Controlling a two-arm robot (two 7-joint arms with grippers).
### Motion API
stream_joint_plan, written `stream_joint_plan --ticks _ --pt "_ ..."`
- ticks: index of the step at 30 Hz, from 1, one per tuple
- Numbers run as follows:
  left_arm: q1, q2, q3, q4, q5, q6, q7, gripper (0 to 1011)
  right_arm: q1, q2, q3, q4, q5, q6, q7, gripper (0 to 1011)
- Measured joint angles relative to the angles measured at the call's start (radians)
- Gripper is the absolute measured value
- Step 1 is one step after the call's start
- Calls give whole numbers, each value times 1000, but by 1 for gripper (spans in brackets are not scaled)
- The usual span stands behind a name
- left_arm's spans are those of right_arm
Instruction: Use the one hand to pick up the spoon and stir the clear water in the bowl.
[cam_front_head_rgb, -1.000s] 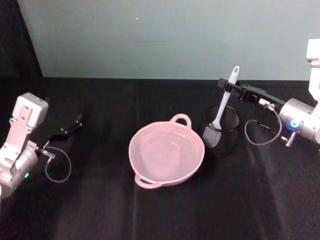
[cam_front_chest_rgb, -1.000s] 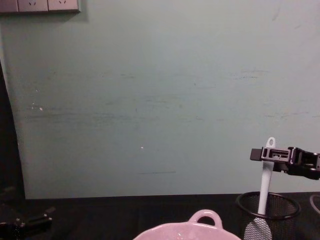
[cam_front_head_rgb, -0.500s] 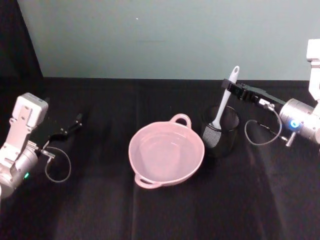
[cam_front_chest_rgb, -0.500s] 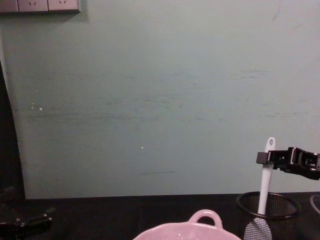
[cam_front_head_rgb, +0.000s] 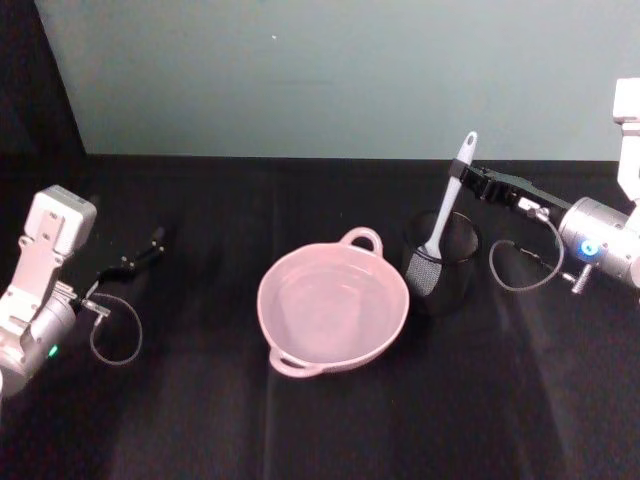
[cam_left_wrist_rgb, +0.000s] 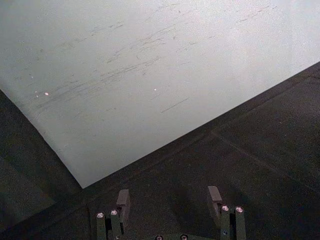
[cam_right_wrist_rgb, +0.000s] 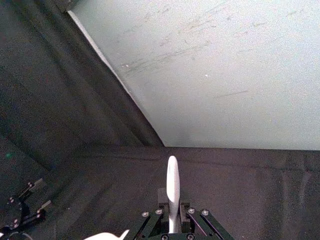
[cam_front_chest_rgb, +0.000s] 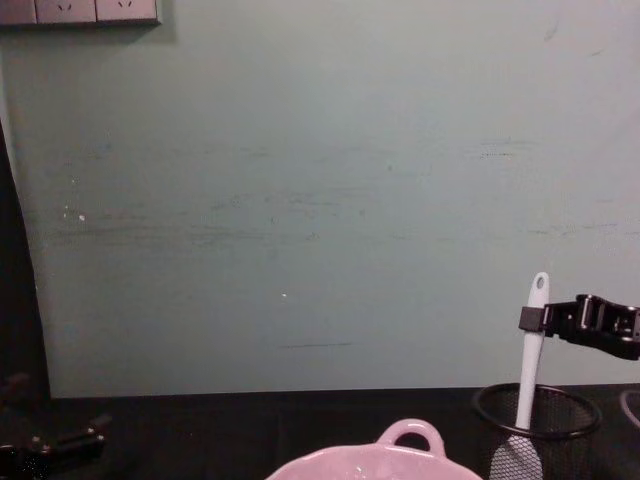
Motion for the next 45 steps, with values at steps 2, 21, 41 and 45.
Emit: stream_joint_plan --ticks 2,21,41,45 --pt "0 0 0 0 0 0 0 1011 -14 13 2 -34 -12 -18 -4 117" --pt "0 0 0 0 0 0 0 1011 -101 177 50 -435 -180 -101 -100 117" --pt "0 0 0 0 0 0 0 1011 -145 148 36 -633 -312 -212 -48 117" --pt "0 0 0 0 0 0 0 1011 -158 130 0 -623 -342 -251 3 117"
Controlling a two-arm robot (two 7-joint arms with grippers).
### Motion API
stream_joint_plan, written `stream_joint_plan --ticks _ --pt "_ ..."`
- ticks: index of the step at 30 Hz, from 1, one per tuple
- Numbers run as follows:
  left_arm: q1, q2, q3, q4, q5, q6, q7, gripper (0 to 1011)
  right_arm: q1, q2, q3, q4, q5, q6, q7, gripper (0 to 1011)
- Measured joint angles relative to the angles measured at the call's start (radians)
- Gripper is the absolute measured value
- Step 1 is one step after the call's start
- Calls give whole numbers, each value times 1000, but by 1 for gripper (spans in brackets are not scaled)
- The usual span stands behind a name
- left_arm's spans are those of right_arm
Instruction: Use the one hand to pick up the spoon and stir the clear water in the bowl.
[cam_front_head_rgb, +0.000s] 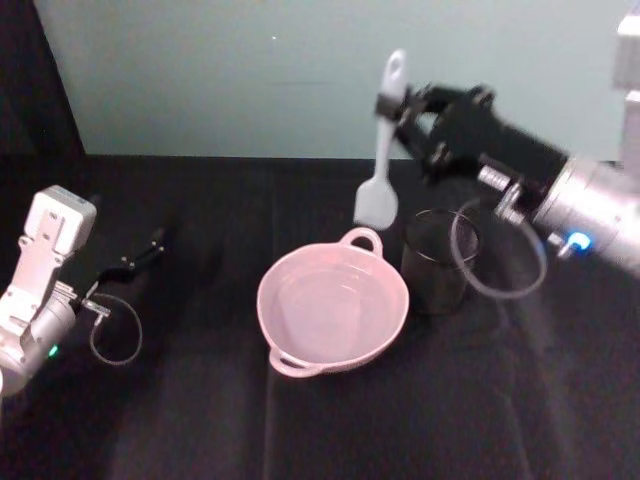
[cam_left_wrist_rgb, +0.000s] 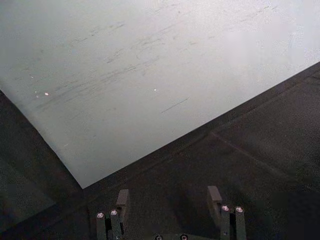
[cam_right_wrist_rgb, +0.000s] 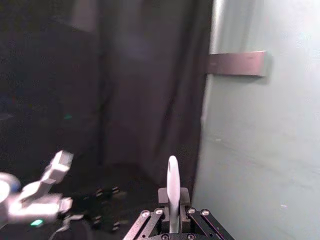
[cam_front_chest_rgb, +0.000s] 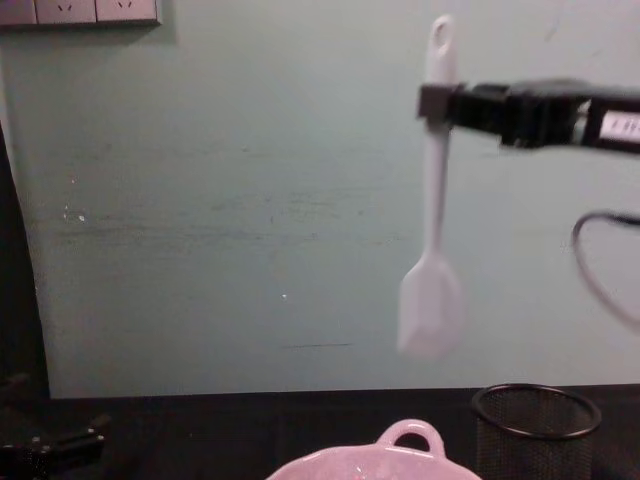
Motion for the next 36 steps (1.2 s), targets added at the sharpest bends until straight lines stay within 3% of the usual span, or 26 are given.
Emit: stream_joint_plan --ticks 5,7,12,16,24,29,36 --pt "0 0 0 0 0 0 0 1011 -20 -27 -48 52 -64 -81 50 117" --pt "0 0 0 0 0 0 0 1011 -28 -47 -67 107 -101 -126 65 117" --pt "0 0 0 0 0 0 0 1011 -37 -71 -73 187 -118 -159 81 117" --pt "0 0 0 0 0 0 0 1011 -50 -88 -63 234 -89 -163 113 117" --pt "0 0 0 0 0 0 0 1011 -72 -105 -57 249 -30 -131 173 117" --pt "0 0 0 0 0 0 0 1011 -65 -117 -70 260 -3 -105 208 117" --pt "0 0 0 0 0 0 0 1011 -29 -170 -98 317 14 -104 225 117"
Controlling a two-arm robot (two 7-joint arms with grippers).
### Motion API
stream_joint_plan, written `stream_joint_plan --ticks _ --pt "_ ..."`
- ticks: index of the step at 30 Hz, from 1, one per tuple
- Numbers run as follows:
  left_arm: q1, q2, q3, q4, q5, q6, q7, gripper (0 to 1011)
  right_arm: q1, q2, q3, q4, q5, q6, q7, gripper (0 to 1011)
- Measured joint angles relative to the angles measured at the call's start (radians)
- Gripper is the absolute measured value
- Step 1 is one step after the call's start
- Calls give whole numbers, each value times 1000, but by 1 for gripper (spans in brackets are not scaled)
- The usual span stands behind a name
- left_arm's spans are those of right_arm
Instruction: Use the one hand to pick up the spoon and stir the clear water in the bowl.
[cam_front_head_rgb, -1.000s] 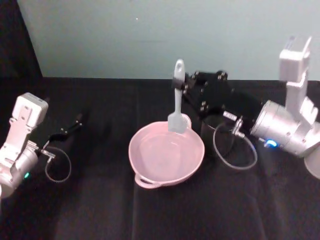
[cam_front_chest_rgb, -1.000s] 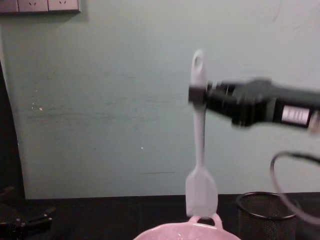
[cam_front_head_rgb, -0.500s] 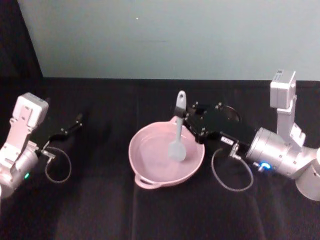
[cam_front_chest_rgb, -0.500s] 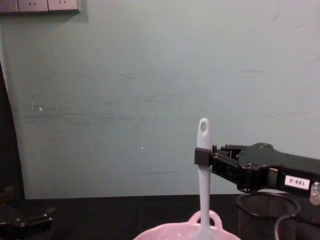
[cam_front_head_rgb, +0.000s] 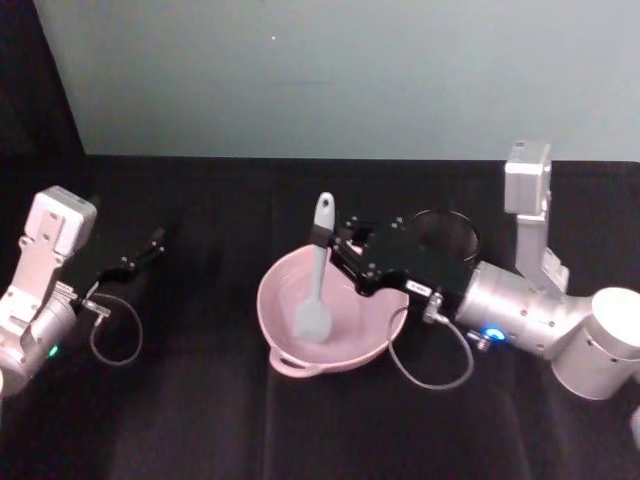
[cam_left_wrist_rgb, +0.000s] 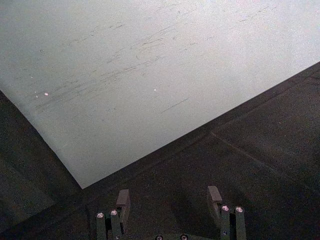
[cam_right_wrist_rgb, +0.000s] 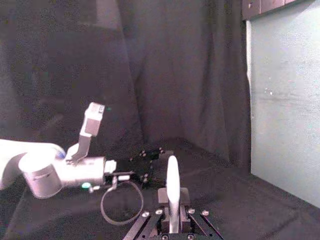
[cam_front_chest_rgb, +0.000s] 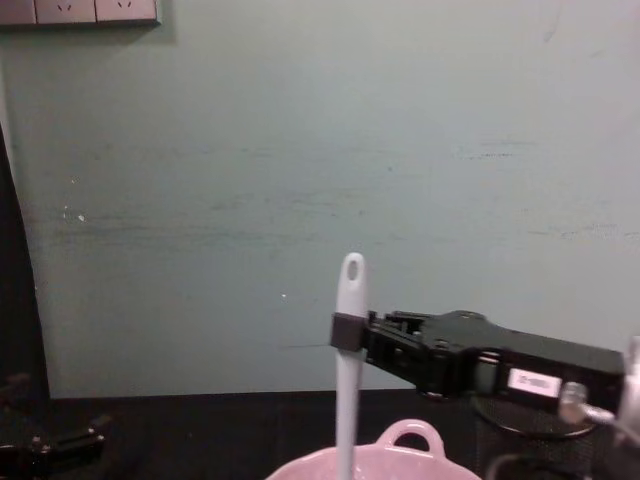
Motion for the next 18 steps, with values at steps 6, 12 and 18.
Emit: stream_joint_plan --ticks 6,12,18 --pt "0 0 0 0 0 0 0 1011 46 -71 -17 94 -36 -63 -21 117" --pt "0 0 0 0 0 0 0 1011 76 -127 -11 178 -132 -158 -107 117" --pt "0 0 0 0 0 0 0 1011 75 -134 22 204 -211 -232 -189 117"
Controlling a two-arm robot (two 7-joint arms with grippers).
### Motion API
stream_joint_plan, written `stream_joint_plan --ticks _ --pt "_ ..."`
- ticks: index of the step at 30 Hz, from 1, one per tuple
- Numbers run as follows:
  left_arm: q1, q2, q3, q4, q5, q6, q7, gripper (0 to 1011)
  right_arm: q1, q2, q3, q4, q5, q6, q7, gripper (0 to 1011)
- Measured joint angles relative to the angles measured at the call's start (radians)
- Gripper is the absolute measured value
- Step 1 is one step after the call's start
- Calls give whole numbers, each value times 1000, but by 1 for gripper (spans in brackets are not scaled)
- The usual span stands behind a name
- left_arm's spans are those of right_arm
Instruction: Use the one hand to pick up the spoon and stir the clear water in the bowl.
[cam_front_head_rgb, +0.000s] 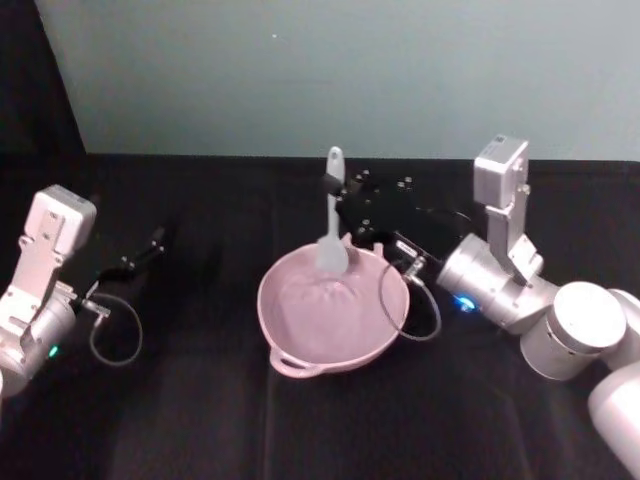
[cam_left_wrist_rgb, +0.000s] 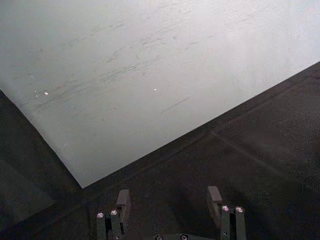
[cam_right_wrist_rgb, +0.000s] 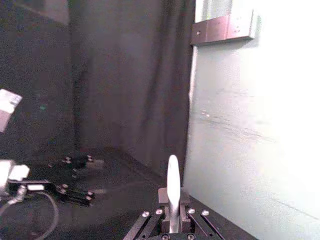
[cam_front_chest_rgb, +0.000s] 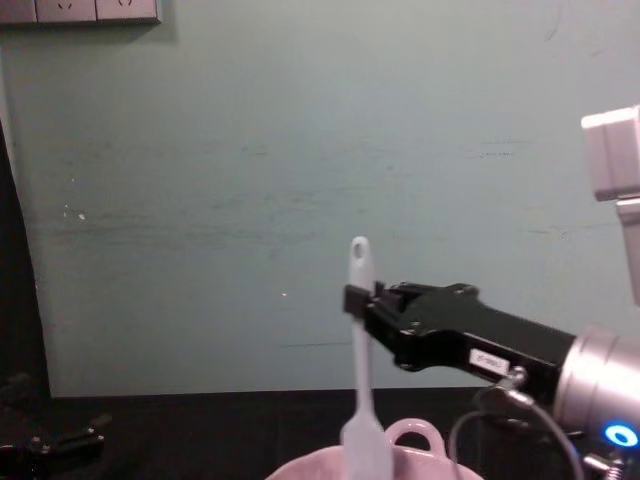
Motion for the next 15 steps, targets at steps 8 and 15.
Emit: stream_joint_plan --ticks 8,15 --pt "0 0 0 0 0 0 0 1011 -83 81 52 -115 -4 16 -3 117" --pt "0 0 0 0 0 0 0 1011 -170 124 75 -226 51 71 39 117"
